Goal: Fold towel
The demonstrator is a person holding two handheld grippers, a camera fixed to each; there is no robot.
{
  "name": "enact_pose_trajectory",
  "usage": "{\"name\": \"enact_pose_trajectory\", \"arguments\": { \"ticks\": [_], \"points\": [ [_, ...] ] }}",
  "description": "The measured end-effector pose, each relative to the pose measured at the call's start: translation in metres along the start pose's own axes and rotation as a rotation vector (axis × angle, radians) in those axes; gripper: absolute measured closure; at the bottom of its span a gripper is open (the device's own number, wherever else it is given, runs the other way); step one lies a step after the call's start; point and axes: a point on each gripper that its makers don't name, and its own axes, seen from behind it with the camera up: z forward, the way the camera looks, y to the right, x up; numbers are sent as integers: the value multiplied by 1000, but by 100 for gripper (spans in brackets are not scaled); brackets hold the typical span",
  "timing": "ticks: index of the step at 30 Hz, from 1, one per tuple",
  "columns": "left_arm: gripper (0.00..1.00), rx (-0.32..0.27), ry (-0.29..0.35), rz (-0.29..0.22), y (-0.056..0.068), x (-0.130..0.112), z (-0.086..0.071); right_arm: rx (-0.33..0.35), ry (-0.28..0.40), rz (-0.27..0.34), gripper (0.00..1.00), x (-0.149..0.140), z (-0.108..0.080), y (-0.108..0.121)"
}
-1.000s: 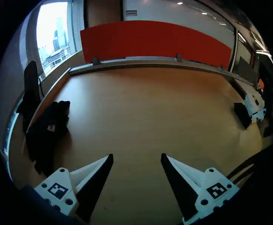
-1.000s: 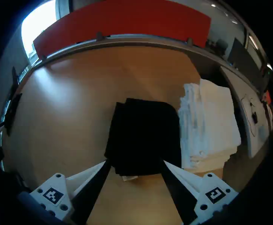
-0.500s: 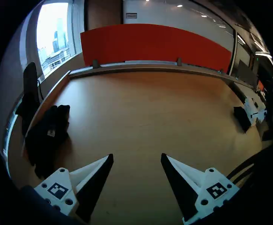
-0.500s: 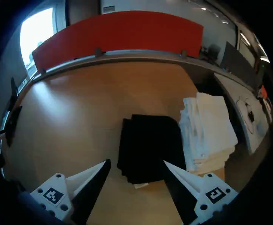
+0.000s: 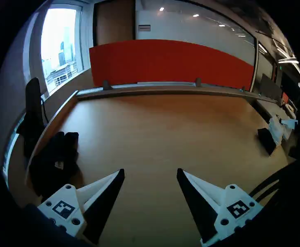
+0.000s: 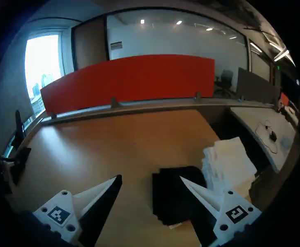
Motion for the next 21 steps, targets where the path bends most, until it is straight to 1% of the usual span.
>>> {"name": "enact_pose_trajectory", "arguments": {
  "ticks": [6, 11, 17, 21],
  "points": [
    [6, 3, 56, -17, -6, 22, 5, 21, 87, -9, 2, 28, -10, -22],
    [6, 1, 102, -16, -10, 37, 4, 30, 162, -17, 2, 50, -17, -37],
    [6, 3, 152, -5, -16, 52, 4, 11, 233, -40, 2, 70, -20, -46],
    [6, 7, 186, -8, -21, 62, 3, -5, 277, -62, 2, 81, -23, -56]
  ]
}}
